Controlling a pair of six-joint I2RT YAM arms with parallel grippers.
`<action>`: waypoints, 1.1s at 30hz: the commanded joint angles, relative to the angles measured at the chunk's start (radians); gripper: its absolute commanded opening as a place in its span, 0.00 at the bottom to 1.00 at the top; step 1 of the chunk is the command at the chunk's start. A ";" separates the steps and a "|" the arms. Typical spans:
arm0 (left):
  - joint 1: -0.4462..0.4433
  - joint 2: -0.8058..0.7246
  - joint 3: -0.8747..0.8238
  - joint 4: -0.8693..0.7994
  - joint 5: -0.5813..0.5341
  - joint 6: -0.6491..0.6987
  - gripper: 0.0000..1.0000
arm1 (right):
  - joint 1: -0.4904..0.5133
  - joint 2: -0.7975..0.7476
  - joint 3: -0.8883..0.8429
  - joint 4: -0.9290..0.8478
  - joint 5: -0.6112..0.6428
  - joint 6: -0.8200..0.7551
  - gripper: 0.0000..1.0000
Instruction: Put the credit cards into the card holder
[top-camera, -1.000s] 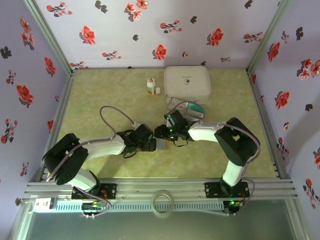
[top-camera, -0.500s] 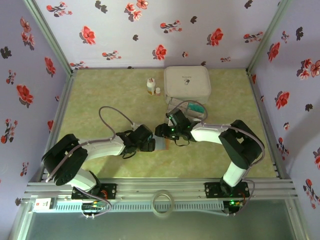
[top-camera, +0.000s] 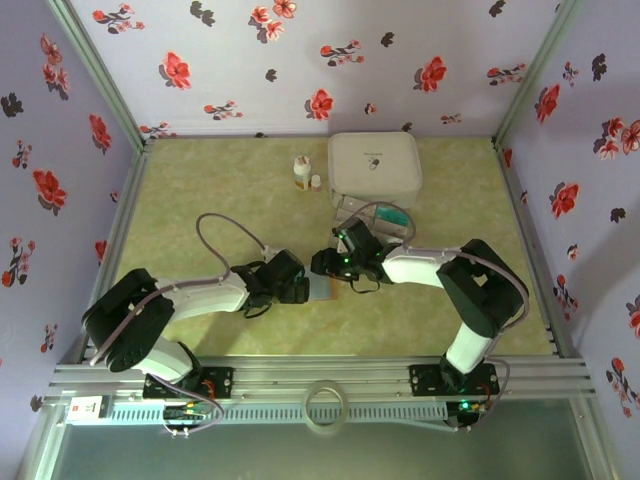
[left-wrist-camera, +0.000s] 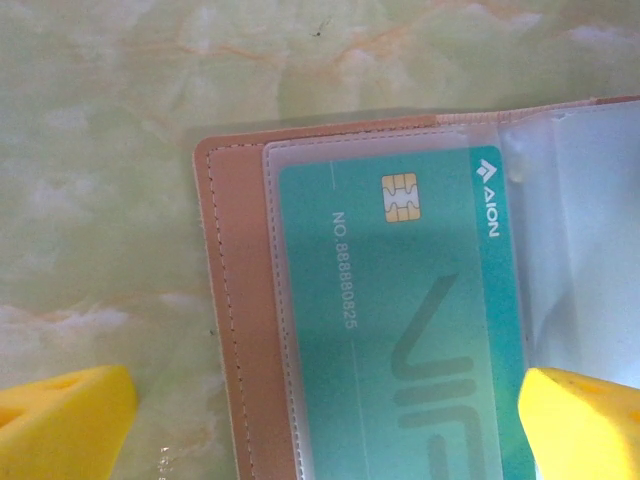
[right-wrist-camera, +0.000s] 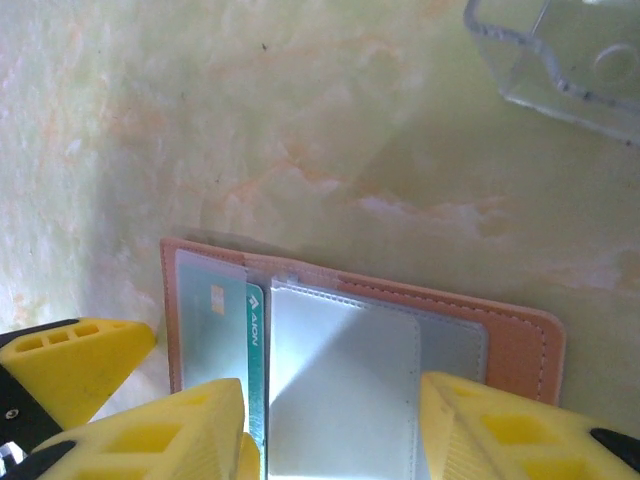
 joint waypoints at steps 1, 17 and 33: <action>-0.002 -0.004 -0.027 -0.089 -0.026 -0.027 1.00 | 0.012 0.012 0.017 0.026 -0.033 0.022 0.48; -0.002 -0.088 -0.034 -0.087 -0.033 -0.020 1.00 | 0.041 0.008 0.064 0.038 -0.055 0.063 0.47; 0.066 -0.378 -0.072 -0.223 -0.104 -0.028 1.00 | 0.122 0.036 0.148 0.007 -0.036 0.082 0.48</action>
